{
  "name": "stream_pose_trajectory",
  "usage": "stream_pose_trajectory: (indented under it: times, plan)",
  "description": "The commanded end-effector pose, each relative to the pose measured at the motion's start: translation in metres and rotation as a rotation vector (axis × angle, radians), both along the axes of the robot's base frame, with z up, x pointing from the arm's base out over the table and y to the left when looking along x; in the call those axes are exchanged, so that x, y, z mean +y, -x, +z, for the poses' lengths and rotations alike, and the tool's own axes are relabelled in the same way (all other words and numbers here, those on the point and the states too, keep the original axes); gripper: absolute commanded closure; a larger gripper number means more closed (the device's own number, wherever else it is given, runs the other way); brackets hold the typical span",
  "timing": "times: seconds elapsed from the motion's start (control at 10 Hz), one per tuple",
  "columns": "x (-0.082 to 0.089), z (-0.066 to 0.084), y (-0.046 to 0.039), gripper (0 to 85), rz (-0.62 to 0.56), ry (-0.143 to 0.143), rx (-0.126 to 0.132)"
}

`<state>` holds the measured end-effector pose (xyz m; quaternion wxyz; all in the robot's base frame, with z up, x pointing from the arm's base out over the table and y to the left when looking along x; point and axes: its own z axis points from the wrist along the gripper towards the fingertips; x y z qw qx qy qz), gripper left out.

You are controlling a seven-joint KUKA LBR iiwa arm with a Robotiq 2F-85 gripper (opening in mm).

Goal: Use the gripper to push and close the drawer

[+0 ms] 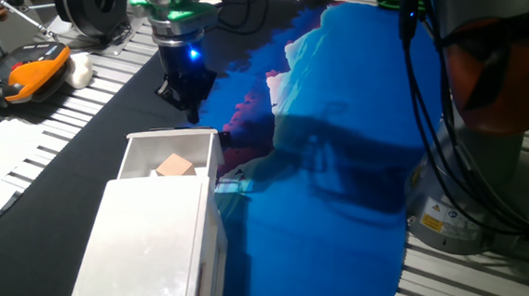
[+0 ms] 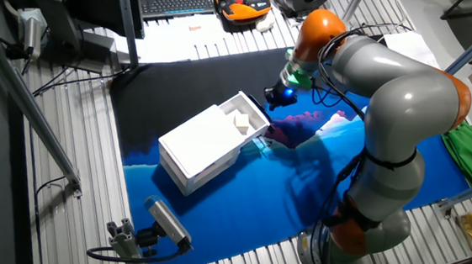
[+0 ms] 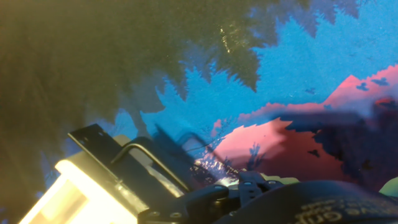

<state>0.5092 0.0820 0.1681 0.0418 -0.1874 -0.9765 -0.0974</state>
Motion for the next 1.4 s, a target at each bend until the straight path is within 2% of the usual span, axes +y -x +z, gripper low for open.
stream_pose_trajectory:
  times: [0.0, 0.5, 1.3]
  plan:
    - [0.002, 0.002, -0.0002, 85.0, -0.003, 0.004, 0.003]
    - [0.005, -0.001, -0.0087, 85.0, -0.003, 0.011, 0.004]
    - [0.014, -0.001, -0.0084, 85.0, -0.013, 0.019, 0.006]
